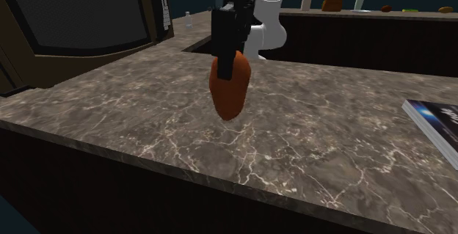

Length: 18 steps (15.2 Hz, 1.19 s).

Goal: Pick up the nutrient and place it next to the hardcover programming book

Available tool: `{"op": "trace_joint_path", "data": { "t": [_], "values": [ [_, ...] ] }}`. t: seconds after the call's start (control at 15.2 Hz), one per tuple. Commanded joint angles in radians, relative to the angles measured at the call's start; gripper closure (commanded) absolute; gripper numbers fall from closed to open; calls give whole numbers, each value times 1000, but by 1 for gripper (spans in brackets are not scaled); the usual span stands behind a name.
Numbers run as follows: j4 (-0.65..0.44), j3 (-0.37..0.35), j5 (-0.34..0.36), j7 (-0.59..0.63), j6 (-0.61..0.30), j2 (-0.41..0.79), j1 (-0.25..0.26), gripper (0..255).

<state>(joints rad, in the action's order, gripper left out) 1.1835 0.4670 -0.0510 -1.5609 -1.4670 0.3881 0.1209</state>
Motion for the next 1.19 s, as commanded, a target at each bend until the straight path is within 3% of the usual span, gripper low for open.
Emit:
{"op": "trace_joint_path", "data": {
  "t": [0.0, 0.53, 1.12],
  "values": [
    [84, -8, 23, 50, -29, -56, 52, 255],
    [255, -69, 77, 247, -57, -193, 203, 255],
    [324, -156, 89, 463, -53, -256, 334, 255]
  ]
}}
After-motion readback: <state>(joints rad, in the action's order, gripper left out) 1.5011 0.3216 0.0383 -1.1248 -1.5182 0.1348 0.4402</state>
